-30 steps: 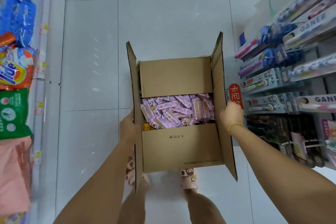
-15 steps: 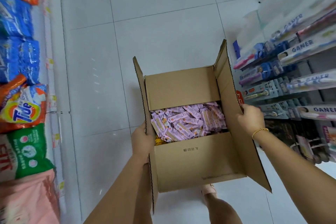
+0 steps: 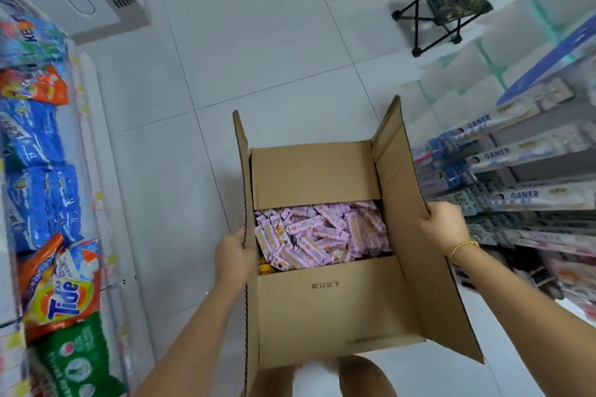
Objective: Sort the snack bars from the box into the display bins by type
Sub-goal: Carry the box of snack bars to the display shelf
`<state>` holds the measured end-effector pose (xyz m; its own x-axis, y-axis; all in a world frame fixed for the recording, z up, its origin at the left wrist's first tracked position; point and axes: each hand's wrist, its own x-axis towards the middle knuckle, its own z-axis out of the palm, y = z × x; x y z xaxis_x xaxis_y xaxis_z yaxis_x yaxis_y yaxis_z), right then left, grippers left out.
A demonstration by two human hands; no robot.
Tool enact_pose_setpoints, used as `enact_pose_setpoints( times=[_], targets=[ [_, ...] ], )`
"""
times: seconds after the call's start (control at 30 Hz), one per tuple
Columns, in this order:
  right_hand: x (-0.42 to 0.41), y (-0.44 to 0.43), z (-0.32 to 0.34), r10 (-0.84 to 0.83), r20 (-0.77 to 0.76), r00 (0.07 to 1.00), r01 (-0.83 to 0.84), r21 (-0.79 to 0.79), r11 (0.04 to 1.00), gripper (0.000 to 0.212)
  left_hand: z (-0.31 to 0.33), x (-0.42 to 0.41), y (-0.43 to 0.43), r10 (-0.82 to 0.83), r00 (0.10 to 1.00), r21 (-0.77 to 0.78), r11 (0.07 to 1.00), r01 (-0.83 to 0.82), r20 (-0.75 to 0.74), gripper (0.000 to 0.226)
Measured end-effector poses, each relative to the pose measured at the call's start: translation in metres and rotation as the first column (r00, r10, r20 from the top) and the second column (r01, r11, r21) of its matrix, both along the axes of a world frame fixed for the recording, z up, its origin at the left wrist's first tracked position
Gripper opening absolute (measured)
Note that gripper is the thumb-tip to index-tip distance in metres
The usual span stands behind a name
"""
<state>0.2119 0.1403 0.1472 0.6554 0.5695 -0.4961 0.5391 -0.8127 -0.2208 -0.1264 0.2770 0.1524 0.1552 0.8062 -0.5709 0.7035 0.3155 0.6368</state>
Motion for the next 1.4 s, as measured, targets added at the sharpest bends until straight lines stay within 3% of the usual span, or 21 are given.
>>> enact_pose_setpoints(
  times=[0.07,0.23,0.43,0.6,0.77,0.87,0.93,1.4],
  targets=[
    [0.001,0.017,0.007,-0.04,-0.009,0.999,0.04,0.041,0.998,0.037,0.017,0.008,0.028,-0.031,0.999,0.029,0.999,0.031,0.009,0.039],
    [0.023,0.068,0.007,-0.17,-0.065,0.983,0.177,0.125,0.976,0.011,0.05,0.041,0.103,-0.041,0.999,0.099,0.994,0.041,0.003,0.043],
    [0.065,0.162,0.015,-0.223,-0.068,0.972,0.233,0.198,0.952,0.012,0.078,0.097,0.216,-0.17,0.984,0.218,0.96,0.177,-0.049,0.029],
    [0.112,0.243,0.025,-0.277,-0.096,0.956,0.289,0.158,0.944,0.011,0.08,0.142,0.313,-0.224,0.969,0.234,0.941,0.243,-0.105,0.026],
    [0.16,0.32,0.036,-0.321,-0.096,0.942,0.331,0.11,0.937,0.024,0.074,0.195,0.408,-0.297,0.952,0.24,0.921,0.306,-0.074,0.047],
    [0.188,0.356,0.031,-0.37,-0.103,0.924,0.379,0.104,0.919,0.006,0.061,0.227,0.467,-0.355,0.933,0.213,0.908,0.36,-0.062,0.053],
    [0.206,0.375,0.023,-0.419,-0.103,0.902,0.428,0.103,0.898,0.008,0.054,0.25,0.502,-0.398,0.915,0.191,0.895,0.403,-0.063,0.056],
    [0.332,0.506,-0.009,-0.594,-0.142,0.792,0.61,0.118,0.784,0.011,0.041,0.442,0.674,-0.589,0.799,0.187,0.777,0.601,-0.12,0.04]
  ],
)
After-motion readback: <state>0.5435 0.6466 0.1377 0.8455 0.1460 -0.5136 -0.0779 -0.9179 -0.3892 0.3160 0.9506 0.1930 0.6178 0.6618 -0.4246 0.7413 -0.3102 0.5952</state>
